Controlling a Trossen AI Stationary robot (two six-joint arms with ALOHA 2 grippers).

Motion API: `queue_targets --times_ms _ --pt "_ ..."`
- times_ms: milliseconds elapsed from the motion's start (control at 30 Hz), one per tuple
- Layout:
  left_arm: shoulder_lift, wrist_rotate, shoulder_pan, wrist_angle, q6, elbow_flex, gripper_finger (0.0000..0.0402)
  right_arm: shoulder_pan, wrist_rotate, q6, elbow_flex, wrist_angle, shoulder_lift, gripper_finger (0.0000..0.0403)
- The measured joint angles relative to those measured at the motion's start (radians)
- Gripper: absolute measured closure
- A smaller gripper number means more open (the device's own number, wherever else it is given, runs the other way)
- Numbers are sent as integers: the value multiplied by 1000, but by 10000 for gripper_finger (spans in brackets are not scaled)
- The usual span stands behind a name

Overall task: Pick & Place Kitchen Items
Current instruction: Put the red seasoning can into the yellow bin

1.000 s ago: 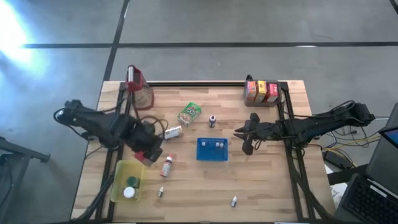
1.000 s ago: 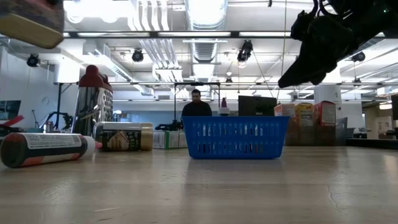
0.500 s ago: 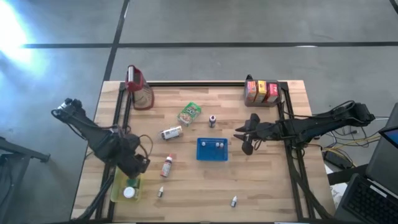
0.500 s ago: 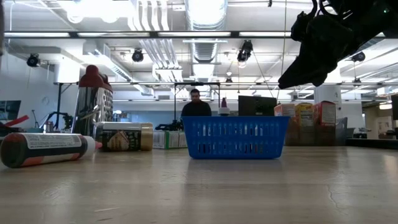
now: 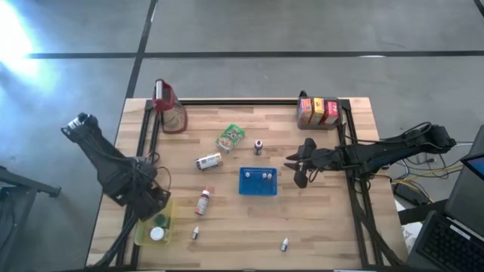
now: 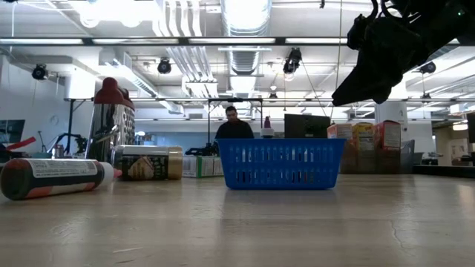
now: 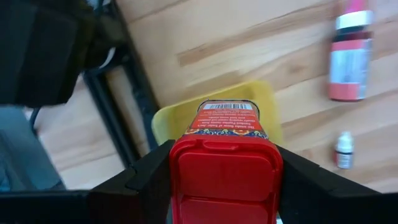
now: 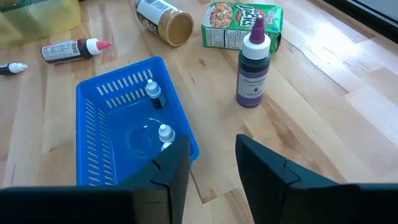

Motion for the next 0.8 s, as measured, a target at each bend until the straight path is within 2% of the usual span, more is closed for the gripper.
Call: queue_targets --times_ms 233,333,800 --pt "-24 33 -152 20 -216 -68 175 0 0 5 -2 0 0 307" --pt "-10 32 -165 89 -221 -83 175 0 0 7 -3 -1 1 315" --pt "48 26 -168 164 -215 -140 175 1 0 26 -5 0 1 339"
